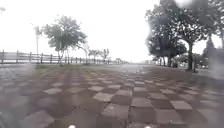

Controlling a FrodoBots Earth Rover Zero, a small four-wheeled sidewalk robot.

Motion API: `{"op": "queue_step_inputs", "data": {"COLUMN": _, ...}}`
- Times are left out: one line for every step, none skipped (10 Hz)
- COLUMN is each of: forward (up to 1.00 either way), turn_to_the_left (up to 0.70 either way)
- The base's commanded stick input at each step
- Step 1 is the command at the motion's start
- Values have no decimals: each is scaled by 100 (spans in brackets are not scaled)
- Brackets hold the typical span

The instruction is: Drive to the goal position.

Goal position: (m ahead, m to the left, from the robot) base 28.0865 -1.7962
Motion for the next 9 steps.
{"op": "queue_step_inputs", "data": {"forward": 100, "turn_to_the_left": 0}}
{"op": "queue_step_inputs", "data": {"forward": 100, "turn_to_the_left": 0}}
{"op": "queue_step_inputs", "data": {"forward": 100, "turn_to_the_left": 0}}
{"op": "queue_step_inputs", "data": {"forward": 100, "turn_to_the_left": 0}}
{"op": "queue_step_inputs", "data": {"forward": 100, "turn_to_the_left": 0}}
{"op": "queue_step_inputs", "data": {"forward": 100, "turn_to_the_left": 0}}
{"op": "queue_step_inputs", "data": {"forward": 100, "turn_to_the_left": 0}}
{"op": "queue_step_inputs", "data": {"forward": 100, "turn_to_the_left": -13}}
{"op": "queue_step_inputs", "data": {"forward": 100, "turn_to_the_left": -40}}
